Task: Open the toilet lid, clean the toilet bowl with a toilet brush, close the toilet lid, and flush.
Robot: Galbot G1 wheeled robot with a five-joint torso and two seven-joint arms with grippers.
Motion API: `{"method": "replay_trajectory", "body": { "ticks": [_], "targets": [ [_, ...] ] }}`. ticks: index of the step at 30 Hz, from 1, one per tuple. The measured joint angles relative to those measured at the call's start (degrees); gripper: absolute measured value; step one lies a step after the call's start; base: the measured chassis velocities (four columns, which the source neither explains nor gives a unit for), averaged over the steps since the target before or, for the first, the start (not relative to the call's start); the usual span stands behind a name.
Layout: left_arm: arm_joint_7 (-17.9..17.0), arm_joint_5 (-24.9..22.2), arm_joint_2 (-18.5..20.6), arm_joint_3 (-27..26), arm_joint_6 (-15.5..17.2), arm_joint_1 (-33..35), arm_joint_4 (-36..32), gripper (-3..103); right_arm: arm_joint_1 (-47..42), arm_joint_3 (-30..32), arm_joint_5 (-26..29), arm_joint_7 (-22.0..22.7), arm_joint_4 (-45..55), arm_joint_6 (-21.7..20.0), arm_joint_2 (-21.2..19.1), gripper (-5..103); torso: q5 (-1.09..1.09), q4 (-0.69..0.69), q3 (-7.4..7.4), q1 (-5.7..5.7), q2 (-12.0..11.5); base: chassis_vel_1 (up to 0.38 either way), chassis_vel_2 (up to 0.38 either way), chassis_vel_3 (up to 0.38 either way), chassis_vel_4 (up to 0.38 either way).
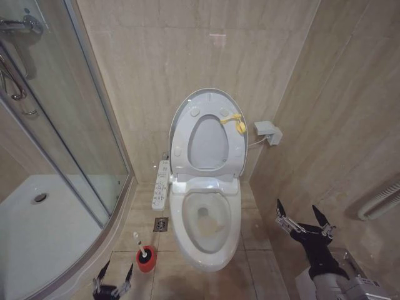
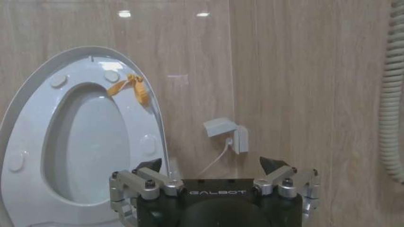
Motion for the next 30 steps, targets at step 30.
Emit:
{"method": "replay_trajectory", "body": {
  "ticks": [30],
  "targets": [
    [9.9, -3.8, 3.6, 5.0, -2.6, -20.8, 23.9, 94, 0.0, 0.0, 0.0, 0.0, 0.0, 0.0, 0.0, 100, 0.01, 0.01, 0.0, 0.01, 0.0, 0.0, 0.0, 0.0, 0.0]
  ]
}}
